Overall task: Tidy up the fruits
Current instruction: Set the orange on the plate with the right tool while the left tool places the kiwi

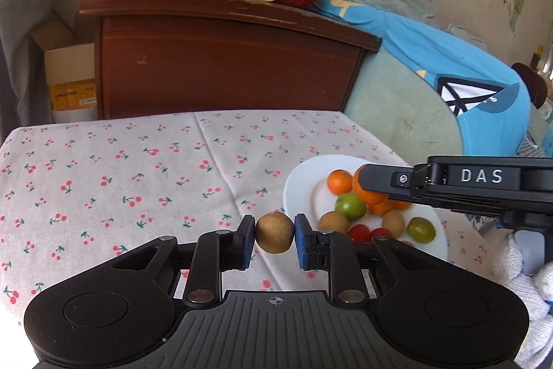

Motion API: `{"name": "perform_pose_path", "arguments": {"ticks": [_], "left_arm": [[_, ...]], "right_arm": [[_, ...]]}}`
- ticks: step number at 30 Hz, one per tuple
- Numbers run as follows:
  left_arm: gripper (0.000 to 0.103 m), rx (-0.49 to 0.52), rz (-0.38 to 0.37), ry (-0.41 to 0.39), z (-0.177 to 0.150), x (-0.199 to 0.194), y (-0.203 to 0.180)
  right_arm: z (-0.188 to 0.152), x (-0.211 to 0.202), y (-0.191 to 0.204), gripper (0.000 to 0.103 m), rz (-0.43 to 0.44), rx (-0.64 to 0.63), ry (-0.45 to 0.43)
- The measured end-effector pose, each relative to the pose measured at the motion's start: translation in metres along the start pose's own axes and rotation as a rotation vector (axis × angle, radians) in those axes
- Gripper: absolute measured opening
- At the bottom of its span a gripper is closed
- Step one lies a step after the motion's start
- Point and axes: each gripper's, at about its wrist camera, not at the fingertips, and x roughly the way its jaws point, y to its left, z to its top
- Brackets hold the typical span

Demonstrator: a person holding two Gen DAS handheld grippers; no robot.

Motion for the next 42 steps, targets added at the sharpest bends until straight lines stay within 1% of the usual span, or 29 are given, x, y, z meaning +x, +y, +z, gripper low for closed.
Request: {"name": "perform_pose_path", "arguments": {"ticks": [3,6,11,18,23,30,32,33,35,39,41,42], "left_arm": [[0.022,0.036,-0.056,-0.03,0.008,-0.003,-0.018],[0.022,0.043,-0.101,-0.029,0.014,0.004,-0.031],[0.022,0.095,-0.127,-0.011,0.013,0.022,-0.048],[0.022,0.13,-0.139,0.027,0.007,0.047,-0.057],[0.022,0.126,-0.137,0.052,0.004,0.062,-0.059],[0.023,0.138,-0.133,0.063,0.0,0.07,-0.06],[0.027,0.145,-0.13,0.058,-0.001,0.068,-0.06],[0.031,0.144,-0.123,0.055,0.0,0.067,-0.06],[0.05,0.137,-0.116,0.036,0.002,0.062,-0.06],[0.054,0.137,-0.118,0.024,0.008,0.051,-0.059],[0.06,0.131,-0.108,0.031,0.012,0.047,-0.057],[0.061,0.13,-0.102,0.034,0.013,0.044,-0.056]], "right_arm": [[0.01,-0.01,-0.015,0.03,-0.032,0.04,-0.046],[0.019,-0.016,-0.029,0.03,-0.064,0.068,-0.082],[0.028,-0.012,-0.049,0.03,-0.091,0.118,-0.107],[0.026,0.007,-0.062,0.03,-0.103,0.147,-0.071],[0.023,0.017,-0.065,0.03,-0.105,0.149,-0.049],[0.021,0.025,-0.067,0.031,-0.125,0.16,-0.024],[0.02,0.025,-0.068,0.032,-0.126,0.168,-0.024],[0.02,0.025,-0.068,0.032,-0.126,0.172,-0.025],[0.021,0.023,-0.068,0.032,-0.127,0.178,-0.029],[0.023,0.016,-0.066,0.032,-0.131,0.192,-0.044],[0.025,0.011,-0.065,0.033,-0.131,0.199,-0.051],[0.025,0.008,-0.064,0.033,-0.135,0.202,-0.054]]}}
